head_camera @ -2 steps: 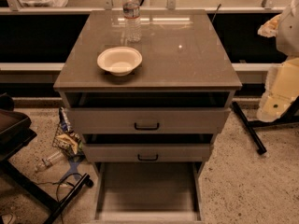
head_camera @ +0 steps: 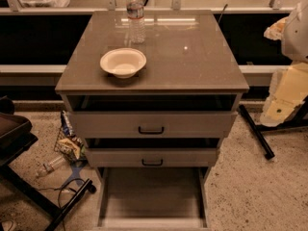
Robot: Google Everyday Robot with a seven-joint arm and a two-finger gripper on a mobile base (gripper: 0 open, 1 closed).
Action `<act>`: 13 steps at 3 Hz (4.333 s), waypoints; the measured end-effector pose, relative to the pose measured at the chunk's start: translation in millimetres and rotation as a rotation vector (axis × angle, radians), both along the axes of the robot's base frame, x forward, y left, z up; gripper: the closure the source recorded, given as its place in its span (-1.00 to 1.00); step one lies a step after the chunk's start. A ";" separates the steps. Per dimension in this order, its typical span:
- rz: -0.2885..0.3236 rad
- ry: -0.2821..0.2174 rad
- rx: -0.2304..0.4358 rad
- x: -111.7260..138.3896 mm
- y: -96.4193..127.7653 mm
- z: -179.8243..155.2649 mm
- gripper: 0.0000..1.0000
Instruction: Close bottom drawer
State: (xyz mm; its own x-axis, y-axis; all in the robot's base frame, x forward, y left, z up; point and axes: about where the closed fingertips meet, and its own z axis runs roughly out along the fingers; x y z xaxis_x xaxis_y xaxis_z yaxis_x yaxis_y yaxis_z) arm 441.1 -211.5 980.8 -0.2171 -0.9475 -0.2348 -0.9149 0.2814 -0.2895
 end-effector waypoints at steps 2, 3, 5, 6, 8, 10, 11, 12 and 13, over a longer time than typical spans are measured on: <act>-0.040 -0.011 0.162 -7.7 -1.8 -101.9 -1.00; -0.031 -0.017 0.240 -17.6 2.8 -168.1 -1.00; -0.076 -0.038 0.340 -46.0 -2.9 -300.5 -1.00; -0.077 -0.037 0.344 -45.9 -3.3 -302.7 -1.00; -0.101 -0.010 0.450 -57.2 -16.6 -397.2 -1.00; -0.059 0.068 0.516 -95.6 -19.4 -543.9 -0.20; -0.039 0.101 0.570 -118.3 -19.8 -620.8 0.43; -0.056 0.144 0.600 -133.5 -19.3 -664.9 0.89; -0.075 0.174 0.652 -147.2 -11.3 -695.2 1.00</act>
Offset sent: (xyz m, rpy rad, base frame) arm 0.0007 -0.0067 -0.1770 0.2783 -0.0639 -0.0767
